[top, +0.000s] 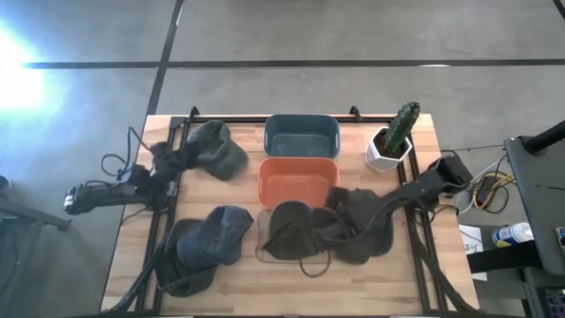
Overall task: Pick & Place hat
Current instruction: Put the gray cap into the transparent bin
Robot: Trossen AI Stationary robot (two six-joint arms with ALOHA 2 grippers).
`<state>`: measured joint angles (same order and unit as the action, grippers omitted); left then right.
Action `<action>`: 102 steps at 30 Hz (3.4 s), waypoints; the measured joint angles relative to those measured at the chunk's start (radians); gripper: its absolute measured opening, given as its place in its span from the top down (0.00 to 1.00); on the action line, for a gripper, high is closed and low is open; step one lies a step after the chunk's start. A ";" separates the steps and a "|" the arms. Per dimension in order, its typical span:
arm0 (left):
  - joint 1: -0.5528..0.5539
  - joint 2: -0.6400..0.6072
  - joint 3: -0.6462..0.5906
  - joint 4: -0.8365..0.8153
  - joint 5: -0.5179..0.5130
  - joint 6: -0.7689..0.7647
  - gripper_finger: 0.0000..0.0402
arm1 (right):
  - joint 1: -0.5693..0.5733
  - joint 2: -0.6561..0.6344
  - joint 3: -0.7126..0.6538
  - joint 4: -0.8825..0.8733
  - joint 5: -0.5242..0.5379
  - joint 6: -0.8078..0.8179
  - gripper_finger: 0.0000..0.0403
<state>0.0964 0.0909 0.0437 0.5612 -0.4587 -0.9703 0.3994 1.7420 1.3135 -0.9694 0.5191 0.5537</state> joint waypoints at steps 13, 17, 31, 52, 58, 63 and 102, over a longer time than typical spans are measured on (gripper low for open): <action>0.000 0.504 0.505 -1.086 -0.016 0.125 0.57 | -0.159 -0.002 0.004 -0.039 -0.031 -0.014 0.44; -0.001 0.704 0.637 -1.204 -0.085 0.250 0.57 | -0.173 -0.002 0.004 -0.044 -0.047 0.001 0.44; 0.221 0.908 0.839 -1.573 -0.100 0.274 0.57 | -0.178 -0.022 0.005 -0.044 -0.120 0.083 0.44; 0.136 0.861 0.827 -1.719 0.215 0.253 0.58 | -0.186 -0.074 0.005 -0.010 -0.218 0.096 0.44; -0.097 0.795 0.830 -1.800 0.361 -0.146 0.58 | -0.211 -0.075 0.003 0.007 -0.269 0.076 0.44; -0.343 0.802 0.827 -1.801 0.399 -0.385 0.58 | -0.233 -0.075 0.002 0.036 -0.283 0.064 0.44; 0.597 1.121 0.818 -1.426 0.295 0.629 0.58 | -0.274 -0.075 0.040 0.087 -0.290 0.039 0.44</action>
<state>0.6937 1.2114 0.8619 -0.8645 -0.1640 -0.3414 0.1258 1.6672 1.3535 -0.8822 0.2291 0.5930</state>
